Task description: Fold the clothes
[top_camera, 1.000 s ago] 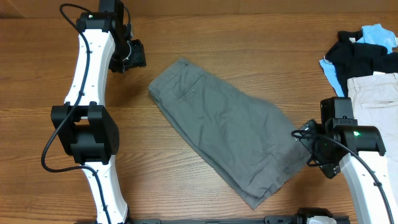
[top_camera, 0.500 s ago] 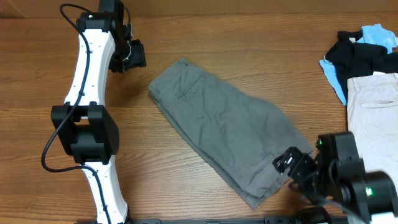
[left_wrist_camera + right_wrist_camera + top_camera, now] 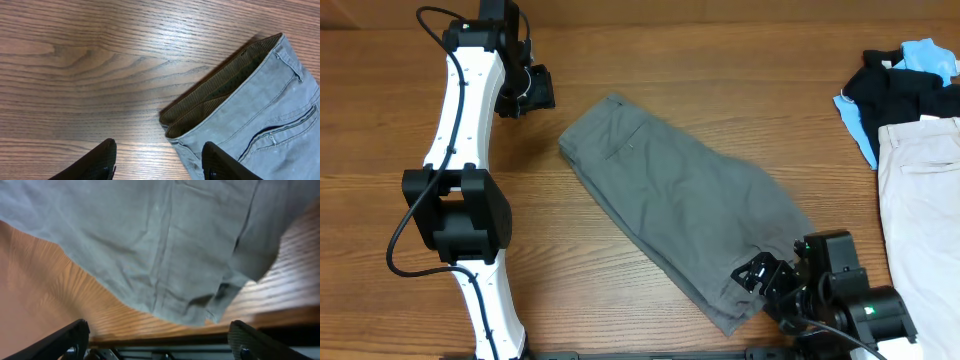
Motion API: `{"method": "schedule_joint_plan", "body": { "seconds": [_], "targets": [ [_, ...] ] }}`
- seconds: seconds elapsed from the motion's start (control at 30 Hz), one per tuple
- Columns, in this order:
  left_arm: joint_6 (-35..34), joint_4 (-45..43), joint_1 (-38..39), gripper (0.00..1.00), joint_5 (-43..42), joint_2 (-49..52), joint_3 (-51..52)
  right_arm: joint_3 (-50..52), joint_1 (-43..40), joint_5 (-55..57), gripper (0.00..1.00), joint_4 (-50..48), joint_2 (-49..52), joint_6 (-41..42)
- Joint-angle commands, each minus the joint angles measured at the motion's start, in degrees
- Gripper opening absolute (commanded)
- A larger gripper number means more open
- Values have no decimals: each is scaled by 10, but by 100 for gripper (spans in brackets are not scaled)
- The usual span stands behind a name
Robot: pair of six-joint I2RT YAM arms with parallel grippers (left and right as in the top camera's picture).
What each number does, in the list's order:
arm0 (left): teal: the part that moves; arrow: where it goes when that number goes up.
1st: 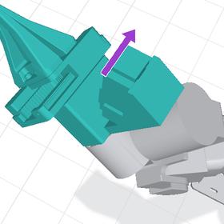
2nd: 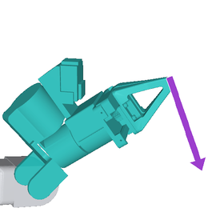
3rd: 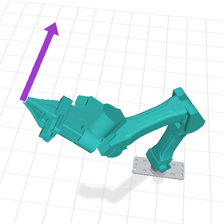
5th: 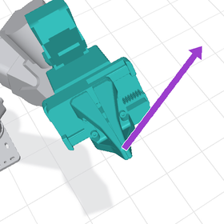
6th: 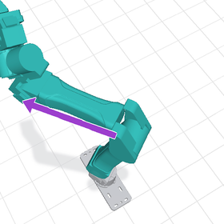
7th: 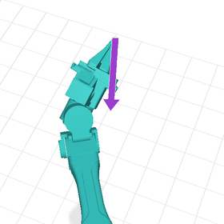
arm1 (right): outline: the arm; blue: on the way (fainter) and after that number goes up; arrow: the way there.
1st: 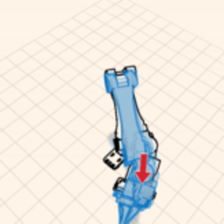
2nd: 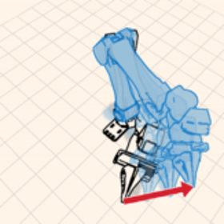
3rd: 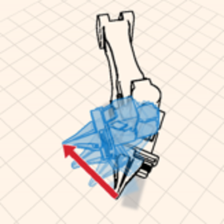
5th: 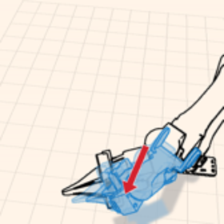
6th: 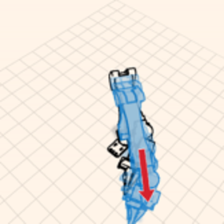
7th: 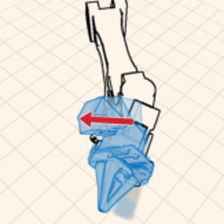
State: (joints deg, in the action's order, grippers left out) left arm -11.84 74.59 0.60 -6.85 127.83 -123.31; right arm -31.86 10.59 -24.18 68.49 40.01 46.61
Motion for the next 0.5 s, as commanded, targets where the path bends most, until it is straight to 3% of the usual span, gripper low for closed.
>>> {"method": "schedule_joint_plan", "body": {
  "seconds": [0.0,0.47],
  "targets": [
    [0,-1,-2,59,-7,-16,3,31,4,-13,93,14,-4,18],
    [0,-3,-2,60,-7,-16,3,28,12,49,93,-56,37,76]
  ]
}}
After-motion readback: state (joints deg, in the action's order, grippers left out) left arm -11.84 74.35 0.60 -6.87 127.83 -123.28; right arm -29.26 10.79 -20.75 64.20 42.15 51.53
